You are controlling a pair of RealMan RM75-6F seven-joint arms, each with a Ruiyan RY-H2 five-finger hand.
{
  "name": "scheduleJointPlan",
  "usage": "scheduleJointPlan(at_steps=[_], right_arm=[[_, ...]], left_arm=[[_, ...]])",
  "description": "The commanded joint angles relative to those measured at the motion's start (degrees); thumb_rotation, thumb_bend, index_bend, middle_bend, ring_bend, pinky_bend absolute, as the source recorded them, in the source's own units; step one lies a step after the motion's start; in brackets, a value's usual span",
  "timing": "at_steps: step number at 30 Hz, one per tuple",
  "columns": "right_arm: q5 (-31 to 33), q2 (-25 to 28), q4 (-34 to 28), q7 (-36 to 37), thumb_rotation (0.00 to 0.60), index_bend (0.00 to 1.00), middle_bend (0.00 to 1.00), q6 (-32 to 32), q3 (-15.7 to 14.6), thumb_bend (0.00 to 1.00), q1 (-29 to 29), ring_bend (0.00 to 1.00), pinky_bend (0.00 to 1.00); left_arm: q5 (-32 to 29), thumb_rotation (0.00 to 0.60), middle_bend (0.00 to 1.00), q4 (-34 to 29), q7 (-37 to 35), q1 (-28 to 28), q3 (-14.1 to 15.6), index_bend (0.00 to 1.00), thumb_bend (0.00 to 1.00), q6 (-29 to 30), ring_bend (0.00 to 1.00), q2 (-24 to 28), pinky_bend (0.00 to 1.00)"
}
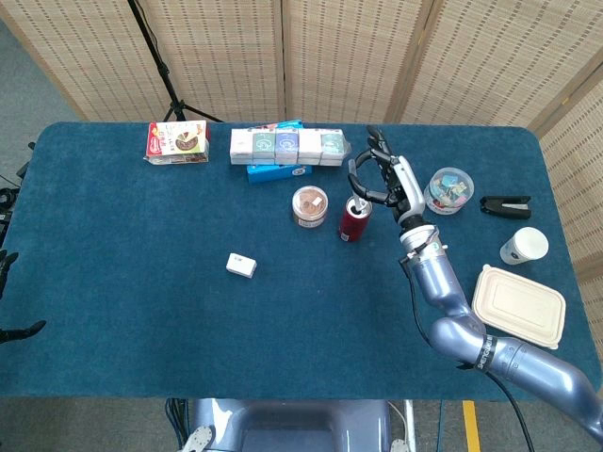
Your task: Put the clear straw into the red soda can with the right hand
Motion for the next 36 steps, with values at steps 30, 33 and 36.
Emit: scheduleJointPlan(at_steps=[30,33,36], right_arm=[[0.03,-1.85,1.27,0.22,0.6,0.62,0.0,-0.2,0.03,0.59,0.54,0.0,0.0],[0.07,-1.87,1.44,0.31,0.6,0.62,0.0,-0.2,0.05,0.59,0.44,0.0,0.0],[0.0,-1.85,1.45,0.34,0.6,0.62,0.0,-0.2,0.1,0.59,0.38,0.0,0.0]], left_arm=[[-0.39,0.6,0.0,0.29,-0.57,-0.12,-0.11,0.0,0.01,-0.42,0.0,0.07,0.0],[-0.38,0.6,0.0,0.34,-0.61,-0.14,-0.11,0.0,0.01,-0.46,0.0,0.06,0.0],[-0.39,0.6,0.0,0.36,-0.42,-0.22,-0.1,0.0,0.01,-0.56,0.0,-0.02,0.0]])
